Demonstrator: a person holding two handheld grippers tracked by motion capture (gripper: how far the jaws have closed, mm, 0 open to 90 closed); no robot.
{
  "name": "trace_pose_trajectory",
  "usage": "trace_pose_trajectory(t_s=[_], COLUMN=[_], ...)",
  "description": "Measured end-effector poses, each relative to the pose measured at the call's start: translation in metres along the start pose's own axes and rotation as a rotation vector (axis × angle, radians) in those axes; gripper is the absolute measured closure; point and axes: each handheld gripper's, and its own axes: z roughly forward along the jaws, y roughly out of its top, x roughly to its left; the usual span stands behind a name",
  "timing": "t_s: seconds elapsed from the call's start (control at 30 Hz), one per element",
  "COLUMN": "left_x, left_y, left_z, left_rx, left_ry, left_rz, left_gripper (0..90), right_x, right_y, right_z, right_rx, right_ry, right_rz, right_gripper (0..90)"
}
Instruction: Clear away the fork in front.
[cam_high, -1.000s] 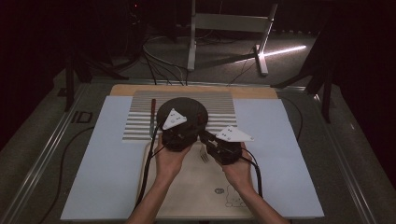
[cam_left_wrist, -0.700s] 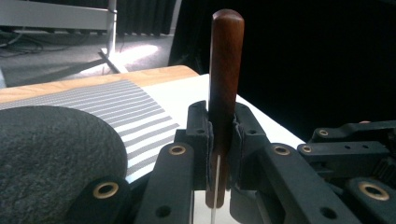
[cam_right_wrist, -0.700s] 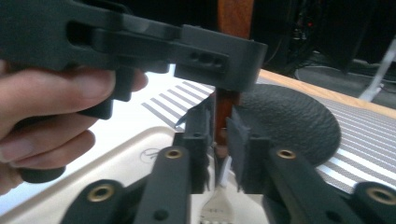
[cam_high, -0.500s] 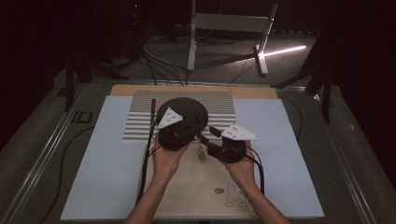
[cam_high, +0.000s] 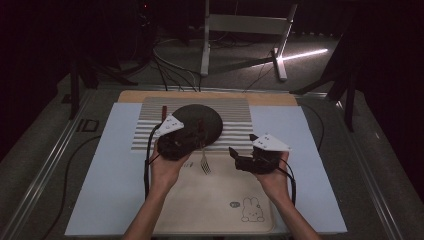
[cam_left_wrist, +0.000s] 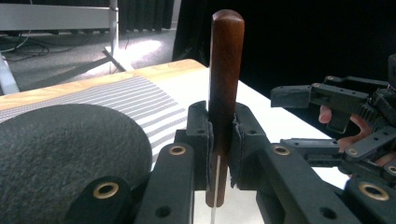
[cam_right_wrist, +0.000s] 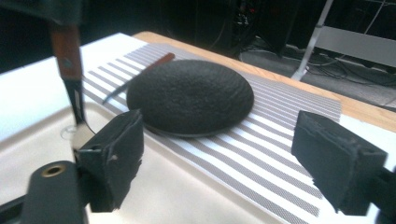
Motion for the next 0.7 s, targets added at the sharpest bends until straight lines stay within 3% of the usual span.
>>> trace_pose_trajectory(t_s=[0.37,0.7], left_x=[0.013,0.027], left_y=[-0.001,-0.005], left_z=[-0.017,-0.039], left_rx=[0.039,0.064], left_ry=[-0.024,-0.02], left_rz=[0.031,0.026], left_gripper=[80.4,80.4], right_x=[-0.015,-0.028], right_y=[-0.01,-0.025], right_z=[-0.016,-0.031], right_rx=[-0.025,-0.033], right_ry=[-0.043,-0.086], right_rz=[0.015,0.025], right_gripper=[13.5,13.4])
